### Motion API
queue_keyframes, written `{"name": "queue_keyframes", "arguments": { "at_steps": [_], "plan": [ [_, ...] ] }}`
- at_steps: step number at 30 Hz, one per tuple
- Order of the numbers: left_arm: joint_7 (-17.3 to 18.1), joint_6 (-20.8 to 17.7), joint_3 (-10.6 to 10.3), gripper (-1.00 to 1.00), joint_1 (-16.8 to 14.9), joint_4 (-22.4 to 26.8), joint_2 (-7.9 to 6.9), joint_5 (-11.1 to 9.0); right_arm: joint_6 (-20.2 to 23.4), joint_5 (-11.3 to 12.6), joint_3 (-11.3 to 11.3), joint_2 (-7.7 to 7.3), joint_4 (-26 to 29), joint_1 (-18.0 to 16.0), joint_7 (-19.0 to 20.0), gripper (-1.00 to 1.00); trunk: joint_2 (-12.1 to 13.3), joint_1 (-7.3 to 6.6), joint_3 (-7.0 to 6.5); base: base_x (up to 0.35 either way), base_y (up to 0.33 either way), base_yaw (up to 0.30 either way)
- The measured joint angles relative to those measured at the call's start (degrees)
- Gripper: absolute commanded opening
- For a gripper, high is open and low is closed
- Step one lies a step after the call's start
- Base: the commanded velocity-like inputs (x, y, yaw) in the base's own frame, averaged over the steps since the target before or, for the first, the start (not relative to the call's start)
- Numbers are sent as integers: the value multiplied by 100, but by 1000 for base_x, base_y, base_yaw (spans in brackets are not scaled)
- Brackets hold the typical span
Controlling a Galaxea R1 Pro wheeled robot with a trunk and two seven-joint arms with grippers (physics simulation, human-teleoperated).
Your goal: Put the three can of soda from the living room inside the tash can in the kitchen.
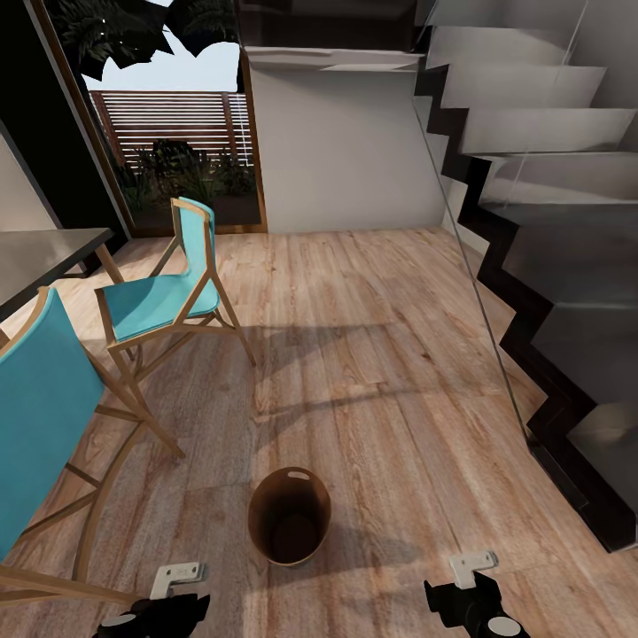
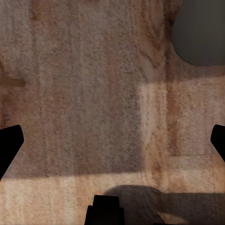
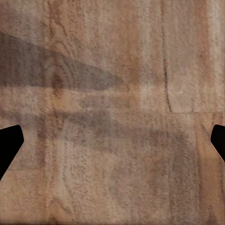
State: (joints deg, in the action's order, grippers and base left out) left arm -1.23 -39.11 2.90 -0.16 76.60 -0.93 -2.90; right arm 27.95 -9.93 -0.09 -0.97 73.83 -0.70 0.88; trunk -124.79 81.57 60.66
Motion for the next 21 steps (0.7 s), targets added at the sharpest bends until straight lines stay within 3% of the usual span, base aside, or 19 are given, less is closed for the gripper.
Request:
{"name": "queue_keyframes", "arguments": {
  "at_steps": [21],
  "plan": [
    [-5,2,0,100,0,-4,-4,9,-9,-8,-15,15,0,0,-4,100,0,0,64,0,0,0]
  ]
}}
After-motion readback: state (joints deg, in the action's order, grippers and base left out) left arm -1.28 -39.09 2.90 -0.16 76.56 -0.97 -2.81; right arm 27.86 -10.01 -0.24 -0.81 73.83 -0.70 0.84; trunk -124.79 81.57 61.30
